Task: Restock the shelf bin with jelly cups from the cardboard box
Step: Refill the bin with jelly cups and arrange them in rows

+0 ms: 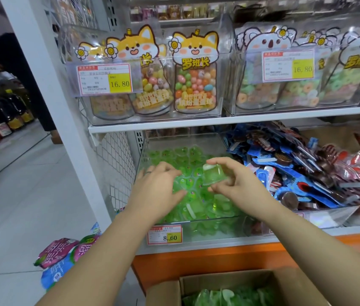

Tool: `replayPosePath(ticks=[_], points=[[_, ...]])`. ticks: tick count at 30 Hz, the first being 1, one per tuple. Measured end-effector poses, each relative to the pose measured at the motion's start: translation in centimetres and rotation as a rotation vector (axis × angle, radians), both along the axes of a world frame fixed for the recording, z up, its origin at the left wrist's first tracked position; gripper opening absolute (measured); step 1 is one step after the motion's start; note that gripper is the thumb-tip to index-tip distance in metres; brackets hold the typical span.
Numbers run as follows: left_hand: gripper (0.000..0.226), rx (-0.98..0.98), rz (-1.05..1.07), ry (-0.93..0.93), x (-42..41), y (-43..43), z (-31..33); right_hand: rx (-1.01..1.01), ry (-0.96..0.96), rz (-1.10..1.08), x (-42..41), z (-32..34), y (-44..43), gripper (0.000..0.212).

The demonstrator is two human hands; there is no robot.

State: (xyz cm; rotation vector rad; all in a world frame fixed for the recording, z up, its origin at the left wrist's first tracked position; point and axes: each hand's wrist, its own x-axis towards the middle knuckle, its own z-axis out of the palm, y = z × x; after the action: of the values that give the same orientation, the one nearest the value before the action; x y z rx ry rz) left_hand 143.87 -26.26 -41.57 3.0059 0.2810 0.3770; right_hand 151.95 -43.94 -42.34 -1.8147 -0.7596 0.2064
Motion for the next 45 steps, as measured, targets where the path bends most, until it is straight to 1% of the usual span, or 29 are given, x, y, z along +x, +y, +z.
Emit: replayPosePath(ticks=[1, 3, 4, 6, 10, 13, 14, 17, 19, 22, 25, 27, 29, 32, 34, 35, 37, 39, 40, 42, 45], points=[[0.054, -0.091, -0.065, -0.058, 0.0, -0.6, 0.4, 0.046, 0.077, 0.037, -0.1, 0.2, -0.2, 0.048], [0.051, -0.347, -0.192, -0.12, -0.1, -2.1, 0.9, 0.108, 0.199, 0.09, -0.5, 0.6, -0.6, 0.042], [0.047, -0.475, -0.224, -0.124, -0.2, -2.7, 1.0, 0.108, 0.225, 0.097, -0.8, 0.8, -0.9, 0.038], [0.036, -0.693, -0.22, -0.136, -0.4, -3.7, 0.9, 0.069, 0.227, 0.091, -1.4, 1.1, -1.6, 0.031], [0.01, -0.907, -0.142, -0.174, -0.8, -4.8, 0.5, 0.015, 0.243, 0.063, -2.1, 1.9, -2.8, 0.022], [0.007, -1.107, -0.122, -0.15, -1.1, -5.6, 0.7, -0.039, 0.283, 0.038, -2.9, 2.3, -3.3, 0.019], [0.007, -1.144, -0.127, -0.132, -1.3, -5.7, 0.8, -0.071, 0.248, 0.032, -3.3, 2.4, -3.6, 0.018], [0.009, -1.191, -0.17, -0.071, -2.1, -5.5, 0.9, -0.188, 0.004, -0.065, -4.4, 2.4, -4.6, 0.012], [0.009, -1.201, -0.198, -0.039, -2.7, -5.5, 1.0, -0.187, -0.051, -0.101, -5.0, 2.3, -5.4, 0.014], [0.01, -1.236, -0.195, -0.078, -3.2, -5.9, 1.1, -0.134, -0.001, -0.092, -5.8, 2.3, -5.8, 0.008], [0.01, -1.394, -0.102, -0.226, -2.9, -6.9, 0.7, -0.001, 0.108, -0.174, -5.5, 2.0, -5.3, 0.009], [0.008, -1.477, -0.029, -0.286, -2.3, -7.7, 0.3, 0.055, 0.16, -0.207, -5.0, 1.9, -4.9, 0.01], [0.009, -1.476, 0.001, -0.306, -1.7, -8.2, -0.1, 0.085, 0.174, -0.218, -4.4, 1.7, -4.3, 0.009], [0.017, -1.417, -0.026, -0.326, -1.0, -8.2, -0.3, 0.115, 0.186, -0.222, -3.1, 1.5, -3.4, 0.011], [0.019, -1.374, -0.029, -0.321, 0.0, -7.7, -0.2, 0.103, 0.173, -0.22, -1.9, 1.5, -2.9, 0.014], [0.019, -1.355, -0.022, -0.324, 0.9, -7.4, -0.2, 0.074, 0.133, -0.224, -1.2, 1.6, -2.7, 0.015], [0.019, -1.287, 0.019, -0.341, 3.3, -6.2, -0.2, -0.066, -0.076, -0.274, 0.6, 1.7, -2.6, 0.02], [0.026, -1.183, 0.102, -0.361, 6.2, -4.4, -0.3, -0.237, -0.316, -0.345, 2.1, 1.4, -2.8, 0.026], [0.031, -1.125, 0.157, -0.352, 7.8, -3.4, -0.4, -0.309, -0.392, -0.366, 2.7, 1.2, -3.0, 0.029], [0.035, -1.017, 0.244, -0.298, 10.8, -1.8, -0.5, -0.443, -0.49, -0.38, 3.3, 0.6, -3.2, 0.029], [0.038, -0.873, 0.221, -0.189, 14.9, -1.1, -0.9, -0.622, -0.648, -0.391, 3.7, -0.2, -3.4, 0.022]])
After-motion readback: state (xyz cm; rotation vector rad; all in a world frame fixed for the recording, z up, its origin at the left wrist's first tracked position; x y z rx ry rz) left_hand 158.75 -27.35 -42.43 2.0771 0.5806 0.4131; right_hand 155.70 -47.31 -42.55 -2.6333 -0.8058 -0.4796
